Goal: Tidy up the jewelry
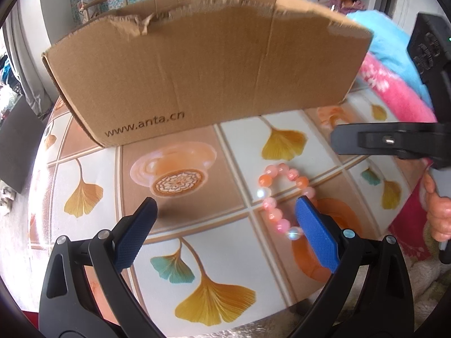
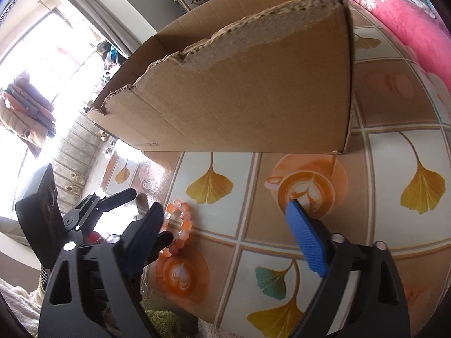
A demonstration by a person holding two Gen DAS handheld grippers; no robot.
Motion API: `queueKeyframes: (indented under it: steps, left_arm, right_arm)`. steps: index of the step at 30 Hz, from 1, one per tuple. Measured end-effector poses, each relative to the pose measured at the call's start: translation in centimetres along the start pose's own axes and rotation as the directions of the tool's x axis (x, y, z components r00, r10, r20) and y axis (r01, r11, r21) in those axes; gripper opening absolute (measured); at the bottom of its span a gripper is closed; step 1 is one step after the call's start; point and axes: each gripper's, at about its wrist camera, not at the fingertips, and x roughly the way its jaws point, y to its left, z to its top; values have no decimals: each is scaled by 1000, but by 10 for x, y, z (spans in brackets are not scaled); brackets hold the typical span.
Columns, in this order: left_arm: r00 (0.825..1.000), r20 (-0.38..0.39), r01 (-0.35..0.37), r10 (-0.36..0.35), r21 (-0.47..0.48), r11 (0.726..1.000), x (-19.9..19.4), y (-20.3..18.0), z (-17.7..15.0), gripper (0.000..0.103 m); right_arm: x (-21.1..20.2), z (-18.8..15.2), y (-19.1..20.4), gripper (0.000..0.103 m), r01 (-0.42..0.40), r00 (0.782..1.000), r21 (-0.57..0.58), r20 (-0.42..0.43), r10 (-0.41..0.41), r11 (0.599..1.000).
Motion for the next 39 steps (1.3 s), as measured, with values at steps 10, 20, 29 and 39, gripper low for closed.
queueKeyframes:
  steps: [10, 20, 29, 39]
  left_arm:
    - [996, 24, 83, -85, 69, 994, -13, -9, 0, 63]
    - [997, -15, 78, -76, 113, 991, -7, -15, 0, 29]
    - [998, -22, 61, -58, 177, 982, -4, -22, 3, 24]
    - [998, 0, 59, -60, 228, 972, -1, -29, 5, 9]
  right_arm:
    - [1, 0, 15, 40, -23, 999, -49, -37, 22, 999]
    - [27, 14, 36, 15, -29, 990, -199, -138, 2, 979]
    - [28, 15, 49, 11, -21, 981, -291, -189, -36, 957]
    - [32, 12, 65, 10, -14, 977, -384, -202, -70, 923]
